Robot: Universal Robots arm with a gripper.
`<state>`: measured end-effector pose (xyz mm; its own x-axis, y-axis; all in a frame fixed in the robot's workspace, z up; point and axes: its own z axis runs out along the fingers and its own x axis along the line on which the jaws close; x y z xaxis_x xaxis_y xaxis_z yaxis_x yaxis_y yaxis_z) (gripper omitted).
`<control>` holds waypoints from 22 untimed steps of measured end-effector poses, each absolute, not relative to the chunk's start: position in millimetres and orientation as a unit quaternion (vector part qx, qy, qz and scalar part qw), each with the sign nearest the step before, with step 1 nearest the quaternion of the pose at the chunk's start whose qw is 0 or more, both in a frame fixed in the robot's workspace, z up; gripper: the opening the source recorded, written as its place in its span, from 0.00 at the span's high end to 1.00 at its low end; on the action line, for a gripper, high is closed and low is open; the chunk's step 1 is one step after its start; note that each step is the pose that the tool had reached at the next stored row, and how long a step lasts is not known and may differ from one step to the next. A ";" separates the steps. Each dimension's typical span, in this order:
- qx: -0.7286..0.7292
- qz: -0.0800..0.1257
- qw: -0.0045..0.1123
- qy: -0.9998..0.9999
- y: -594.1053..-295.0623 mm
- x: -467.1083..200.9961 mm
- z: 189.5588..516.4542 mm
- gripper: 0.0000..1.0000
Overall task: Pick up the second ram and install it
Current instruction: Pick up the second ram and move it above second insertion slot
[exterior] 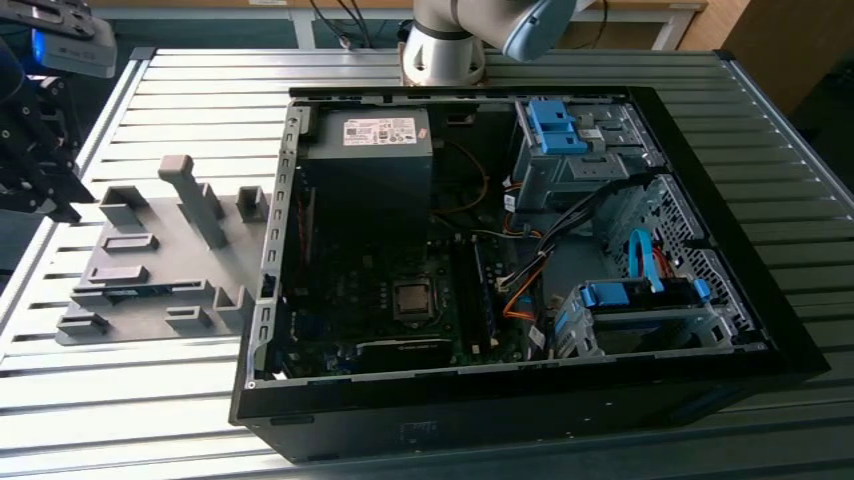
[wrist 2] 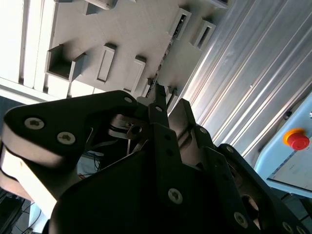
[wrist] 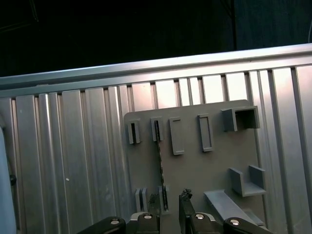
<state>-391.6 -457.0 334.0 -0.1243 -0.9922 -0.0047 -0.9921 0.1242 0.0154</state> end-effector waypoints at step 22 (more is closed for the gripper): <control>0.664 -0.007 0.003 -0.747 -463.7 -391.6 318.4 0.70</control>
